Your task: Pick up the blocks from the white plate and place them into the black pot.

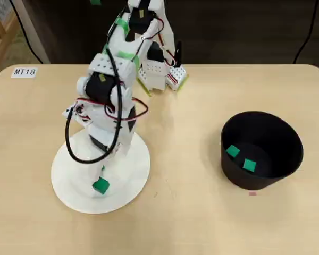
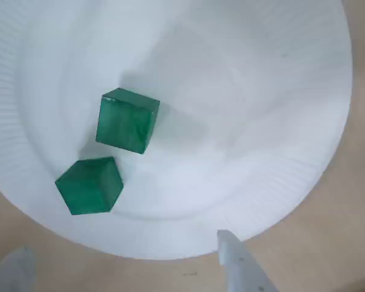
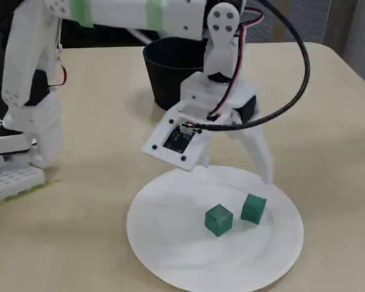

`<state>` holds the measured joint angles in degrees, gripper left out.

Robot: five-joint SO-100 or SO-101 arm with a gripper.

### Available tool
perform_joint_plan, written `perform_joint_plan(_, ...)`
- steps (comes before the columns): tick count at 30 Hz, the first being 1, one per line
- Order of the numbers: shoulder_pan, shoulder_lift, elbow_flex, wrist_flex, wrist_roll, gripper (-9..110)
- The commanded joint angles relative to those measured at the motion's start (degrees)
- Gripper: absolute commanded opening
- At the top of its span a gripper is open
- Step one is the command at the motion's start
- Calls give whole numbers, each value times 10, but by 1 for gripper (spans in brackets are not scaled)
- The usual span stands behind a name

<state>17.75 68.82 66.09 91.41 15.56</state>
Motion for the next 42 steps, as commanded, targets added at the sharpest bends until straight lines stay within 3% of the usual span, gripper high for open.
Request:
perform_joint_plan(1, 10, -2, -32, 0, -2, 44)
perform_joint_plan(30, 42, -143, -160, -3, 11, 43)
perform_joint_plan(42, 44, -185, -221, -4, 17, 22)
